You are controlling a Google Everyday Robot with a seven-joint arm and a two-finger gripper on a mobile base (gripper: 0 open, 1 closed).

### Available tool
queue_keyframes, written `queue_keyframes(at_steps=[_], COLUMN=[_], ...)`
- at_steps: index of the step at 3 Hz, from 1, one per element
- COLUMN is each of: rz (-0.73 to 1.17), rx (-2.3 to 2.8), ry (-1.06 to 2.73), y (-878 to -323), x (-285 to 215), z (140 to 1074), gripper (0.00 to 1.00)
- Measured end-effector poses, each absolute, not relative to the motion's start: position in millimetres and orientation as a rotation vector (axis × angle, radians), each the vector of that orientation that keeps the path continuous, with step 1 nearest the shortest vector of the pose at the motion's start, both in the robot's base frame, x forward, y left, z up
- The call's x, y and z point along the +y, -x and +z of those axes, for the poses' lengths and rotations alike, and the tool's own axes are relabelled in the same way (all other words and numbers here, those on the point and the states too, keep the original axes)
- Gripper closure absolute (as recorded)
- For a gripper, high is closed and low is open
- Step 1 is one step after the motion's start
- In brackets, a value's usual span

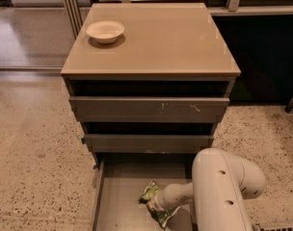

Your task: Pick green jalapeno chip bag from bottom drawer and place on counter

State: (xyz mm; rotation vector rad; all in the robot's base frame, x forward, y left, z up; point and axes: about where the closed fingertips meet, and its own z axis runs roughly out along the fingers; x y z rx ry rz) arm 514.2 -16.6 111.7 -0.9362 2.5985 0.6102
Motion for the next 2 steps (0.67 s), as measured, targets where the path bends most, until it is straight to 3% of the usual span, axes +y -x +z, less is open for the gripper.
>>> queue_keyframes(at_steps=[1, 2], rz=[0.664, 0.769], rx=[2.536, 2.42], ry=[0.98, 1.039], y=[-510.2, -508.0], x=[-16.2, -18.3], z=[157.6, 246.8], gripper=[1.0, 1.0])
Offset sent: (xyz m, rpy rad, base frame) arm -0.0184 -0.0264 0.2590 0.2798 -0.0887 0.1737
